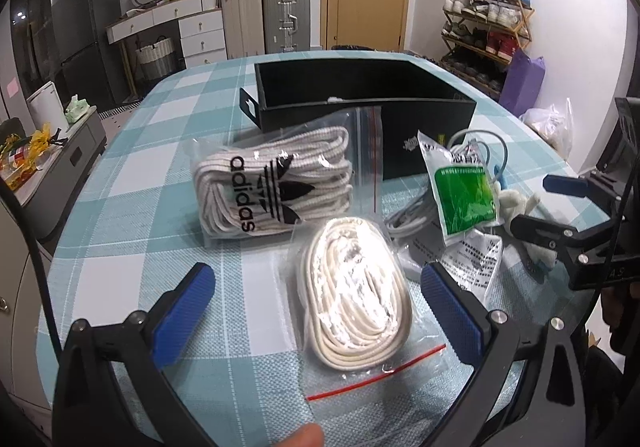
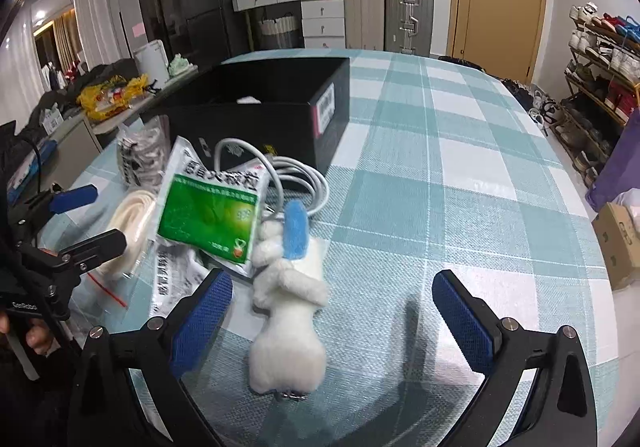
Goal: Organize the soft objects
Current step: 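Move the right tool to the white plush bunny and close on it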
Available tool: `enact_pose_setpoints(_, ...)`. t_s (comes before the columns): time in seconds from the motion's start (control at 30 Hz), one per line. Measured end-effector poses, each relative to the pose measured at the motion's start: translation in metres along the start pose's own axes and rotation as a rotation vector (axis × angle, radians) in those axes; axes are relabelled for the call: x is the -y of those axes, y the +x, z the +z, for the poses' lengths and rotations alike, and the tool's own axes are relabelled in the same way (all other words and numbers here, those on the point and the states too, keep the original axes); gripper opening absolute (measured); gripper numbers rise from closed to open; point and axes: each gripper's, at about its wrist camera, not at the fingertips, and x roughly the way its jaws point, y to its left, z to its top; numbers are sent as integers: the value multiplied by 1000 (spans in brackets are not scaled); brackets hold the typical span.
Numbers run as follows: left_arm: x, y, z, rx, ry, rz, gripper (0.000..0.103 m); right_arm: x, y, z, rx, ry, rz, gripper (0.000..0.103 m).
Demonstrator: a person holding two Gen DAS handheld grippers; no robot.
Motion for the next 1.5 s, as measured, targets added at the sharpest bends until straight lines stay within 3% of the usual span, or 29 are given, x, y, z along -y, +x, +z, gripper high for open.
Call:
enact_pose_setpoints(0.23, 1, 5, -2, -29, 0, 14, 103, 12, -2, 1, -8, 7, -65, 102)
enact_pose_setpoints(0.53, 4, 7, -4, -44, 10, 5, 103, 4, 2, 0, -13, -19, -37, 101)
enact_pose_setpoints(0.63, 4, 7, -5, -45, 12, 1, 103, 1, 3, -1, -20, -26, -25, 88)
enact_pose_setpoints(0.67, 4, 7, -5, -45, 13, 1, 103, 1, 4, -1, -25, -24, -17, 79)
enact_pose_setpoints(0.93, 4, 8, -5, -51, 14, -6, 103, -4, 6, -2, -35, -43, 12, 57)
enact_pose_setpoints(1.0, 4, 8, -5, -53, 14, -5, 103, -7, 6, -3, -34, -55, 23, 43)
enact_pose_setpoints(1.03, 4, 8, -6, -53, 14, -5, 103, -9, 6, -3, -35, -60, 31, 40)
enact_pose_setpoints(1.5, 3, 5, -6, -40, 10, -16, 100, -11, -9, 1, 42, -62, 42, 38)
